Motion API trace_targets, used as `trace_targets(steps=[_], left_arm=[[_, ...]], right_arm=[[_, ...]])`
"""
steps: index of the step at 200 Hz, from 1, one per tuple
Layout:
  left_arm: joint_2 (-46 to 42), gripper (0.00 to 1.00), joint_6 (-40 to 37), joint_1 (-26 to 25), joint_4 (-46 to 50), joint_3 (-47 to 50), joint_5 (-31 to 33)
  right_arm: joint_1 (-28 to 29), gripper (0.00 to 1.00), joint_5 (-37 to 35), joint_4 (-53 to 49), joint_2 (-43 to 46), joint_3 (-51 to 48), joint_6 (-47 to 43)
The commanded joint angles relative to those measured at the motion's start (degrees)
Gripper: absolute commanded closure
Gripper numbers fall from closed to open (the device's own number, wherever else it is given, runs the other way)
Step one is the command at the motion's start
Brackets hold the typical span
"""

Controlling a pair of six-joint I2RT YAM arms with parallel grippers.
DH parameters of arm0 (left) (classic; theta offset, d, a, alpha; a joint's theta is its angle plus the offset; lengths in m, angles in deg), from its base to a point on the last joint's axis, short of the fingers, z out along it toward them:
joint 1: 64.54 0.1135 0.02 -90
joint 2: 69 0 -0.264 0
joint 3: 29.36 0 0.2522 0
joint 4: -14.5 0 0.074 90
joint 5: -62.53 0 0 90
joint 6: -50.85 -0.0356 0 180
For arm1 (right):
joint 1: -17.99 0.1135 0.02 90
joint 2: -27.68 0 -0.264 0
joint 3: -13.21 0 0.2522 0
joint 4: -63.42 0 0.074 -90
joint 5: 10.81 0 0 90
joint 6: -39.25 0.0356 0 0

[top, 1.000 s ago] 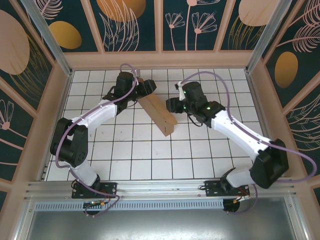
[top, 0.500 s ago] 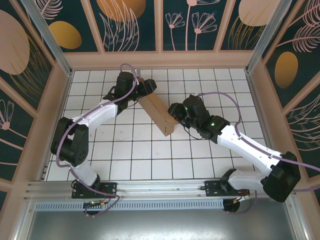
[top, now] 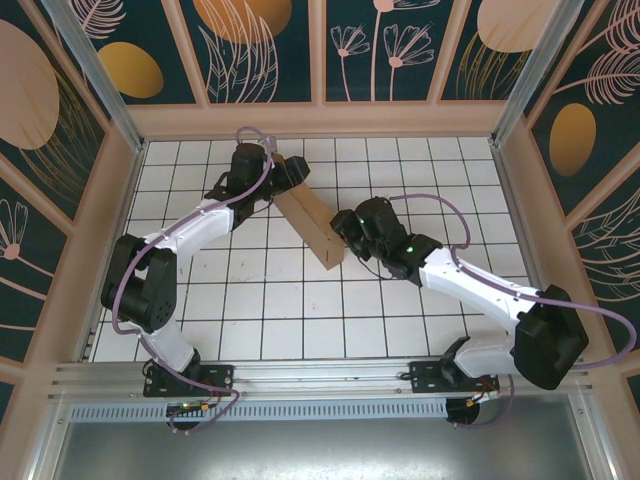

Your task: Fold the paper box

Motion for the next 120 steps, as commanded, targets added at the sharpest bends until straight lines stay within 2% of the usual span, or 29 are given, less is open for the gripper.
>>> trace_targets(steps=[1,53,95,120], left_arm=[[0.86,0.39,2.57,-0.25,6.81,3.58,-0.04],[-3.49,0.36,6.85,-0.25,9.88,6.44,2.16],[-8.66,0.35,13.02,-0.29,10.29,12.18,5.2],[-12.02,0.35,17.96,-0.71,9.89,15.71,6.82]], right_arm=[[-1.66,0.56,-1.33,-0.78,-3.27,1.32,-1.65],[-9.36,0.54,-0.91,-3.63,-8.0,6.36,-11.65],[-10.82,0.55,-0.83,-3.53,-13.51,11.93,-20.29],[-11.95,0.54,1.7,-2.16,-16.68,14.04,-24.14]])
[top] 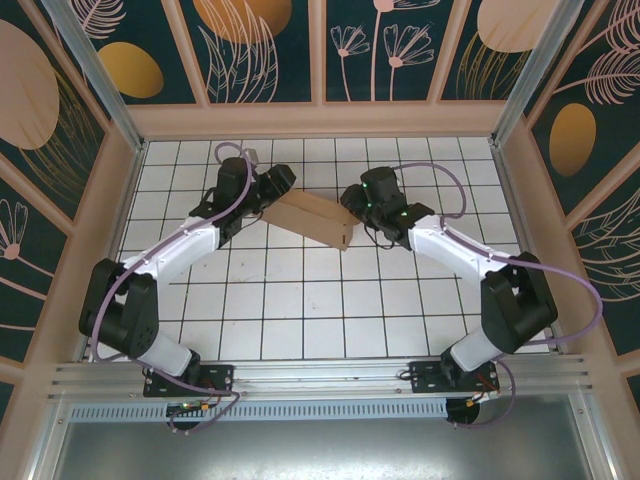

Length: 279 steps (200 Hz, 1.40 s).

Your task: Fold the paper box

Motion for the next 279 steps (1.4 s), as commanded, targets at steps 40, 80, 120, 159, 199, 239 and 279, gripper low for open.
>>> trace_targets(steps=[40,80,120,159,199,239,279], left_arm=[[-1.0,0.32,10.44,-2.12,11.31,3.07,4.35],[6.26,0.32,7.78,-2.15,13.02,-4.47,5.69],[9.12,0.32,7.45,-2.12,12.06,-7.0,5.81],[8.69,0.32,7.11,-2.16,9.5,-6.27,4.43],[8.71,0.32,3.65,-2.16,11.01,-8.2,4.56],[8.96,0.32,2.13,-2.12,11.23,-9.83,3.46],[8.7,0.32,0.75,-2.04,11.56,-11.15,3.44]], right_arm=[[-1.68,0.53,2.97,-1.1,-8.37,7.8,-11.56],[-4.54,0.45,-0.84,-3.87,-4.47,9.13,-15.64],[-5.91,0.36,2.77,-5.75,4.25,9.65,-33.26],[-1.19,0.54,5.15,-3.28,4.63,8.79,-39.94],[5.37,0.81,5.27,-0.84,-1.38,10.21,-36.31],[5.58,0.83,2.11,1.03,-4.22,7.94,-35.76],[4.89,0.84,2.48,1.4,-6.21,6.26,-35.55]])
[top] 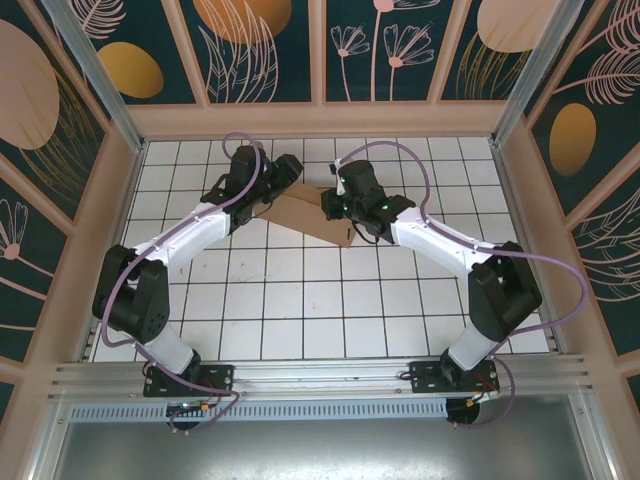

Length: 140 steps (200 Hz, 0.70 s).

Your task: Fold the paper box

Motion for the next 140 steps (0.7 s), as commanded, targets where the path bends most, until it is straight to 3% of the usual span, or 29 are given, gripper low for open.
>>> trace_targets(steps=[1,53,90,140], left_arm=[[1.7,0.32,-2.1,-0.26,5.62,-0.8,-0.71],[-1.68,0.3,-9.18,1.1,6.94,-5.81,-3.46],[-3.91,0.29,-14.01,8.47,5.83,-6.05,-8.9],[-0.08,0.27,-17.63,14.69,5.14,-4.24,-8.02]], right_arm=[[-0.5,0.84,-1.16,2.4,-1.5,-1.59,0.03],[-0.6,0.84,-0.54,2.69,-1.98,-3.4,0.69],[-0.64,0.84,-0.54,3.56,-0.94,-5.28,0.35],[-0.44,0.83,1.57,3.74,-0.97,-5.86,0.26]])
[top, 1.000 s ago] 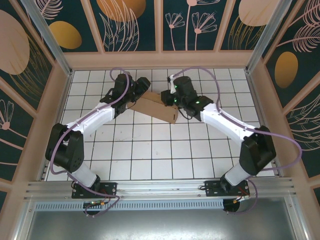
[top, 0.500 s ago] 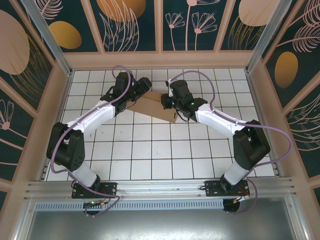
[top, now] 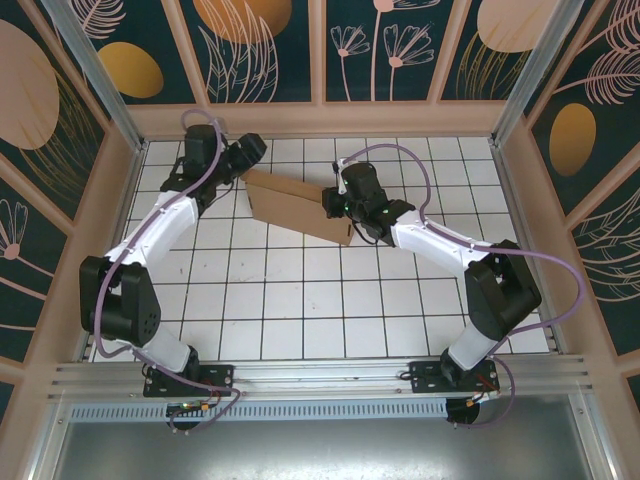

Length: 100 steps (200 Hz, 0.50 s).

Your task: Fold the paper box

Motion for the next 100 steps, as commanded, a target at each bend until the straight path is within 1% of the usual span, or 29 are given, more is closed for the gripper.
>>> trace_targets(steps=[1,22,36,40,63,86,100], left_arm=[[2.97,0.27,-3.72,1.4,-0.33,0.68,-1.05],[5.87,0.27,-3.81,3.01,-2.33,1.27,-2.28],[6.31,0.27,-4.06,3.14,-4.34,1.68,-3.79],[7.85,0.27,-4.0,3.15,-4.84,1.8,-4.43],[9.84,0.27,-3.69,3.15,-7.61,2.12,-7.79],[9.9,0.28,-0.26,3.2,-12.04,5.76,-10.37],[9.77,0.29,3.27,3.15,-17.02,9.85,-13.13]], right_arm=[[0.13,0.83,2.0,-3.83,-0.68,-2.45,0.23],[0.15,0.83,2.51,-3.81,-0.84,-2.49,0.24],[0.21,0.83,2.8,-3.91,-0.92,-2.58,0.17],[0.17,0.83,2.86,-3.88,-0.93,-2.66,0.15],[0.19,0.84,3.25,-3.74,-1.13,-2.93,0.14],[0.17,0.83,3.44,-3.52,-1.35,-3.12,-0.11],[0.03,0.83,4.55,-3.28,-1.61,-3.07,-0.85]])
